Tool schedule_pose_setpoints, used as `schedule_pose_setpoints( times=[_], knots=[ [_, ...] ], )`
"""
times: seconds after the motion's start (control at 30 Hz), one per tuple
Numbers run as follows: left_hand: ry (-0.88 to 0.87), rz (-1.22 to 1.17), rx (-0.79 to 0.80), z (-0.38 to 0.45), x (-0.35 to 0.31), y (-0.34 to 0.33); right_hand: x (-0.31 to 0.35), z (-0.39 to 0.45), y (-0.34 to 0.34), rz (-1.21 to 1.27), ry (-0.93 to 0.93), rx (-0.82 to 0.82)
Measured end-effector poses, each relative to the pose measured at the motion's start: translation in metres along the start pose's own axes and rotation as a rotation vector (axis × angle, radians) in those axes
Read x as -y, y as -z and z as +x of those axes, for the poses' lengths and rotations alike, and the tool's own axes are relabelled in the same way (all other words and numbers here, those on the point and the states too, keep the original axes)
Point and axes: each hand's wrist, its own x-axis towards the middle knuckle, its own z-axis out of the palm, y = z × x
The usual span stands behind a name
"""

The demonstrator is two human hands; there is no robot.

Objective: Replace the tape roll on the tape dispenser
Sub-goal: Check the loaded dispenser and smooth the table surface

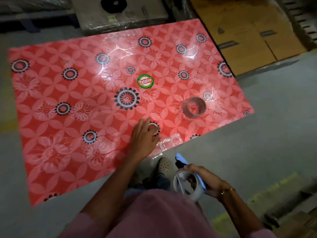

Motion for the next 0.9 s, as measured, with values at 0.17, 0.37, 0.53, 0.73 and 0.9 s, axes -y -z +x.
schedule_pose_setpoints(
  times=[0.17, 0.37, 0.53, 0.73, 0.9],
  knots=[
    [-0.066, -0.528, 0.251, -0.024, -0.023, 0.023, 0.011, -0.006, 0.004, 0.223, -0.09, 0.191],
    [0.316, -1.081, 0.543, -0.039, -0.038, 0.04, 0.026, 0.001, -0.014, 0.178, -0.121, 0.508],
    [0.347, -1.166, 0.503, -0.04, -0.024, 0.057, 0.049, 0.0, -0.034, 0.075, -0.073, 0.483],
    [0.362, -1.209, 0.295, -0.044, -0.006, 0.075, 0.086, 0.0, -0.057, -0.087, 0.165, 0.27],
    [0.512, -1.288, 0.067, -0.045, 0.009, 0.081, 0.107, 0.007, -0.062, -0.416, 0.384, 0.12]
  ],
)
